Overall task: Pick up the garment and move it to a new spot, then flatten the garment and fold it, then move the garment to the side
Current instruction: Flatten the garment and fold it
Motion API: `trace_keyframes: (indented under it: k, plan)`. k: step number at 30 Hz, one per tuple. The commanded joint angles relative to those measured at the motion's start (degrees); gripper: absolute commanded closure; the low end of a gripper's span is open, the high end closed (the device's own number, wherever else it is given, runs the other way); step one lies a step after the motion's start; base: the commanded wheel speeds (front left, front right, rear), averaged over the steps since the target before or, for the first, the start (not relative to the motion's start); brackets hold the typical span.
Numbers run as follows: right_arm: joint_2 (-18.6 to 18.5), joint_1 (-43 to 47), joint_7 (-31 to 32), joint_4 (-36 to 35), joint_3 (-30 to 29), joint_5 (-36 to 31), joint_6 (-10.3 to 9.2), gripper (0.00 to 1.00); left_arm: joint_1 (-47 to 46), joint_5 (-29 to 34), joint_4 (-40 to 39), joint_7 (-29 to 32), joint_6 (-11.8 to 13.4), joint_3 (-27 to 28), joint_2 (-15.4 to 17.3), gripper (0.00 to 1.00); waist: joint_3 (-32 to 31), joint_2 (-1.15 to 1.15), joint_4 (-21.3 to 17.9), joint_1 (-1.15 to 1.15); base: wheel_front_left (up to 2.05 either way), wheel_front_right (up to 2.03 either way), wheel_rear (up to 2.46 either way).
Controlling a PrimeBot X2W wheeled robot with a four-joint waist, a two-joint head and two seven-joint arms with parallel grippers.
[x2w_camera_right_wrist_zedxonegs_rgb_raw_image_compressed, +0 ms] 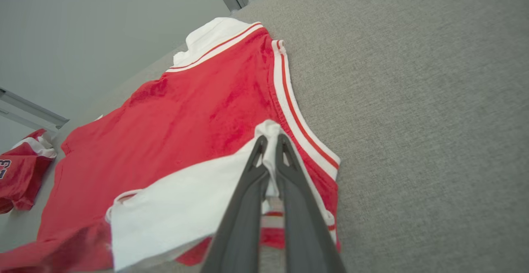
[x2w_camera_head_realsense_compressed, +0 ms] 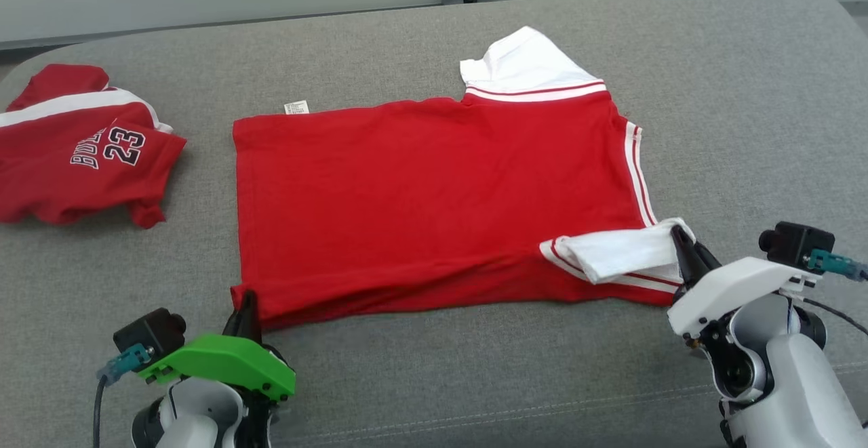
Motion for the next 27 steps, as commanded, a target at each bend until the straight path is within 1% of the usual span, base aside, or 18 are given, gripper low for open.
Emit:
trace_keyframes:
  k: [1, 4, 8, 11, 12, 16, 17, 18, 19, 20, 23, 27]
  plan:
    - [-0.05, -3.28, -0.36, 2.65, -0.45, -0.95, -0.01, 1.00, -2.82, -0.54, 1.81, 0.16, 0.29, 0.53, -0.37, 1.00, 1.15, 0.00, -0.06, 0.00, 0.00, 0.00, 0.00]
    - [0.02, -7.39, -0.48, 6.89, -0.47, -2.34, 0.00, 1.00, -5.74, -0.57, 4.37, 0.33, -0.01, 0.48, -0.99, 1.00, 2.13, 0.00, 0.08, 0.00, 0.00, 0.00, 0.00]
    - [0.08, -12.25, -1.12, 12.38, 0.11, -3.61, 0.00, 1.00, -9.32, -0.49, 8.00, 0.31, 0.33, 0.76, -1.60, 1.00, 3.22, 0.00, 0.38, 0.00, 0.00, 0.00, 0.00]
    - [0.12, -15.03, -1.88, 16.20, 0.54, -4.25, 0.00, 1.00, -11.30, -0.36, 10.49, 0.24, 0.39, 0.75, -1.89, 1.00, 3.66, 0.00, 0.57, 0.00, 0.00, 0.00, 0.00]
    - [0.12, -15.03, -1.88, 16.20, 0.54, -4.25, 0.00, 1.00, -11.30, -0.36, 10.49, 0.24, 0.39, 0.75, -1.89, 1.00, 3.66, 0.00, 0.57, 0.00, 0.00, 0.00, 0.00]
    - [0.14, -17.77, -3.12, 20.57, 0.87, -4.75, -0.01, 1.00, -13.46, -0.48, 13.42, 0.15, 0.23, 0.89, -2.14, 1.00, 3.98, 0.00, 0.88, 0.00, 0.00, 0.00, 0.00]
    - [0.12, -18.87, -4.11, 22.48, 0.68, -4.66, -0.01, 0.83, -14.46, -0.82, 14.53, -0.08, -0.12, 1.04, -2.47, 0.64, 3.97, 0.00, 0.96, 0.00, 0.00, 0.00, 0.00]
    - [0.10, -19.34, -4.69, 23.33, 0.50, -4.49, -0.01, 0.57, -14.97, -0.92, 15.11, -0.33, -0.33, 1.17, -2.54, 0.23, 3.94, 0.00, 0.98, 0.00, 0.00, 0.00, 0.00]
    - [0.11, -19.85, -5.35, 24.17, 0.24, -4.02, -0.01, 0.13, -15.39, -0.84, 15.59, -0.55, -0.42, 1.17, -2.58, 0.00, 3.88, 0.00, 0.97, 0.00, 0.00, 0.00, 0.00]
    - [0.11, -20.27, -5.91, 24.82, 0.11, -3.59, -0.01, 0.00, -15.73, -0.90, 15.91, -0.80, -0.57, 1.20, -2.75, 0.00, 3.80, 0.00, 0.94, 0.00, 0.00, 0.00, 0.00]
    - [0.17, -21.26, -7.73, 26.31, 0.85, -2.25, -0.01, 0.00, -16.47, -0.64, 16.62, -1.54, -1.61, 0.87, -2.92, 0.00, 3.47, 0.00, 0.74, 0.00, 0.00, 0.00, 0.00]
    - [0.16, -22.04, -10.75, 26.84, 1.66, -0.48, -0.01, 0.00, -16.64, 0.33, 16.75, -2.46, -2.18, 0.37, -2.44, 0.00, 2.97, 0.00, 0.38, 0.00, 0.00, 0.00, 0.00]
